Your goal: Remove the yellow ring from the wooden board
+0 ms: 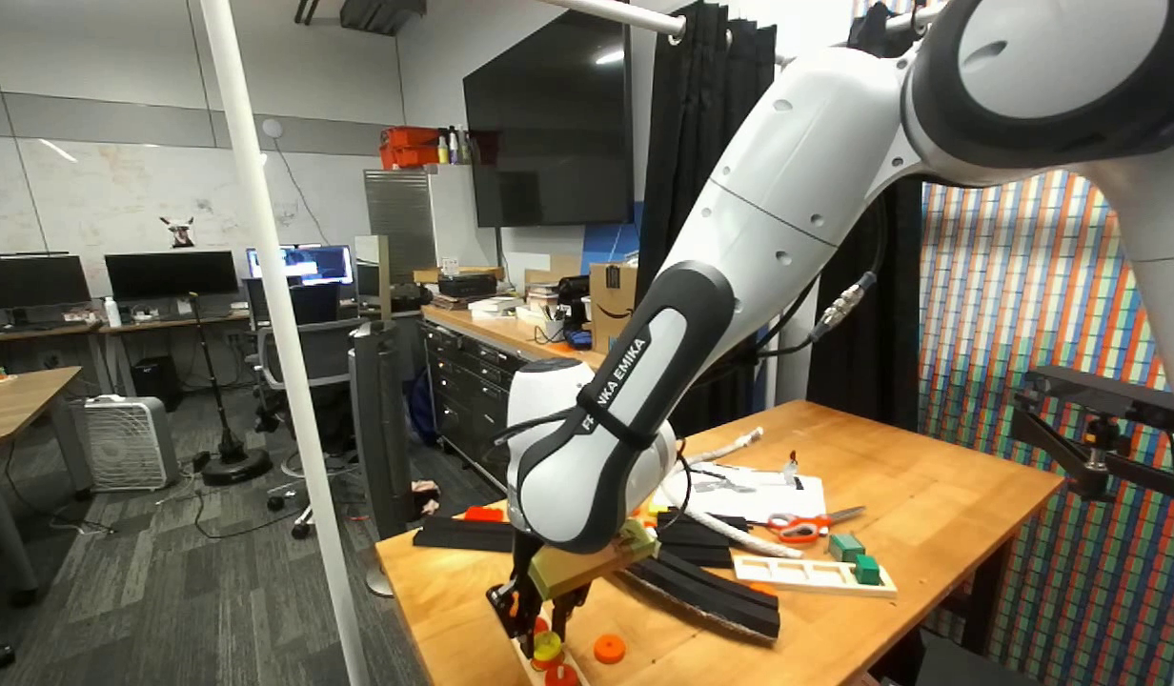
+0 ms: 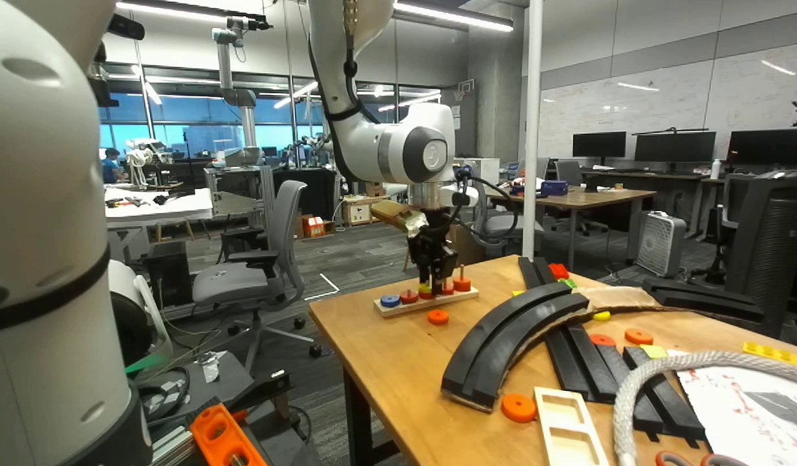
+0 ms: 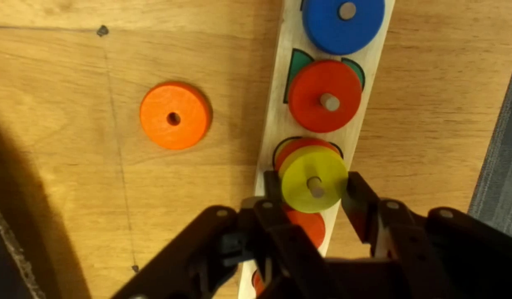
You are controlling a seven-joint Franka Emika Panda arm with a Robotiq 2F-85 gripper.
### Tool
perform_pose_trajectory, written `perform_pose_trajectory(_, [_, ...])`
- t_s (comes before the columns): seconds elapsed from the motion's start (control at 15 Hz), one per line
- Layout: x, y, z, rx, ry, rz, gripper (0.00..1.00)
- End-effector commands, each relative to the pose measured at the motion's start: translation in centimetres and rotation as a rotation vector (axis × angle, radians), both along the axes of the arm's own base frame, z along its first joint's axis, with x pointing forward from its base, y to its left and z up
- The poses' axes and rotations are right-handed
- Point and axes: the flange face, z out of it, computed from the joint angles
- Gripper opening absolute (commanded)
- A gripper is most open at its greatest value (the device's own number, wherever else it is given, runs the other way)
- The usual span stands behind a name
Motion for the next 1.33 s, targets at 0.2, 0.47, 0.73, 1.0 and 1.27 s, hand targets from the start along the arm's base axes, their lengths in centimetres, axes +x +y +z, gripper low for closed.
perform_pose_trajectory(0.2, [0.0,1.0,2.0,-0.053,0.0,-0.011,0.24])
perform_pose_trajectory(0.47, [-0.8,0.9,3.1,-0.032,-0.027,0.004,0.24])
perform_pose_trajectory(0.73, [-1.7,0.2,4.6,-0.024,-0.06,-0.01,0.24])
perform_pose_trajectory(1.0, [-1.9,-2.0,5.3,-0.029,-0.073,-0.093,0.24])
perform_pose_trajectory(1.27, [-0.1,-4.7,4.9,-0.049,-0.068,-0.152,0.24])
